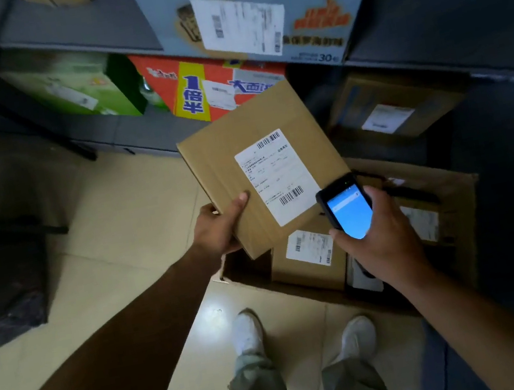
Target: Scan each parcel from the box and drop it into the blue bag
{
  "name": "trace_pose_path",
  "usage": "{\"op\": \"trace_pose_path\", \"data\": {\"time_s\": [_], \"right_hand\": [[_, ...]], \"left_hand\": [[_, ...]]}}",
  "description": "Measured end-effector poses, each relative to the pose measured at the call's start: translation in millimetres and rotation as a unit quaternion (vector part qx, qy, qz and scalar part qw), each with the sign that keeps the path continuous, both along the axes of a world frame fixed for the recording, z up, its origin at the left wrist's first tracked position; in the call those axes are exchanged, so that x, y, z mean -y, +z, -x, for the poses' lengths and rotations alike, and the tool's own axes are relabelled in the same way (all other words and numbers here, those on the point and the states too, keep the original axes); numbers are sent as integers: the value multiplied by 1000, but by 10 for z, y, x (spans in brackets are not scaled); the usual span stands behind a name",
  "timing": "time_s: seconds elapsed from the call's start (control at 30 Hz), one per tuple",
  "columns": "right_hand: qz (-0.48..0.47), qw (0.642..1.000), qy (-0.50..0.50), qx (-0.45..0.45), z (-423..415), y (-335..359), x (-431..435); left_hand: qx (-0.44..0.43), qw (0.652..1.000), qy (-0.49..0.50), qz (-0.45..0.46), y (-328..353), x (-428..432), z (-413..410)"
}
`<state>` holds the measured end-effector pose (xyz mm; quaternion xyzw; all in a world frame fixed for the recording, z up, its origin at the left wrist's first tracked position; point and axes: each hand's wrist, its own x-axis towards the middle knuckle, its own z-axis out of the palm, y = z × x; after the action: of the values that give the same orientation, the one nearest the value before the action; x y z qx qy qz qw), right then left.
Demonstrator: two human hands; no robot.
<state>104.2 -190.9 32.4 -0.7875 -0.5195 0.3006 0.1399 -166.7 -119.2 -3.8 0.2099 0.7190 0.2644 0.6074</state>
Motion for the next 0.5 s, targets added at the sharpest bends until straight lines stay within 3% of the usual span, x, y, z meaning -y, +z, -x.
{"op": "trace_pose_path", "data": {"time_s": [0.5], "right_hand": [[-14, 990, 138, -11, 723, 1624, -488]], "left_hand": [[-64, 995, 70, -14, 1767, 524, 1015]]}}
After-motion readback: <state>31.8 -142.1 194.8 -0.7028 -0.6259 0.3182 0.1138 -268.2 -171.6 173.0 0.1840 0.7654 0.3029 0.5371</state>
